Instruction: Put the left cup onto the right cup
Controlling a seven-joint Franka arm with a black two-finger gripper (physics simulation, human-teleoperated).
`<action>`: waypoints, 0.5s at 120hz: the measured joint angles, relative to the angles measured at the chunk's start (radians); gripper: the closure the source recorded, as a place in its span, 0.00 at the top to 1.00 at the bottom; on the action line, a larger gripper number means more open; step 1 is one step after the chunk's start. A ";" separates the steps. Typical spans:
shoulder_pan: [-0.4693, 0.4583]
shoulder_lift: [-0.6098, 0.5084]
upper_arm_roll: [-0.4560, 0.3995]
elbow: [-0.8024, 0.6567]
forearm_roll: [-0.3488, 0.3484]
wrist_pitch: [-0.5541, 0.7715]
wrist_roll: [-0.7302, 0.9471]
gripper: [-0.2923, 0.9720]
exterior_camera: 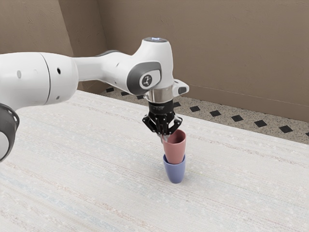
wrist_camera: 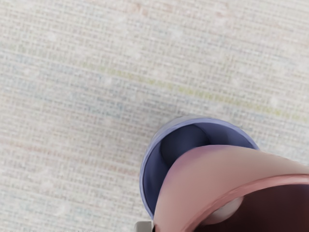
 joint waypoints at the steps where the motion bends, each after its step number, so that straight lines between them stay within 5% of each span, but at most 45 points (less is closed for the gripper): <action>1: 0.000 0.000 0.000 0.000 0.000 0.000 0.000 0.15; 60: 0.000 0.018 0.001 -0.022 -0.006 0.029 -0.001 0.15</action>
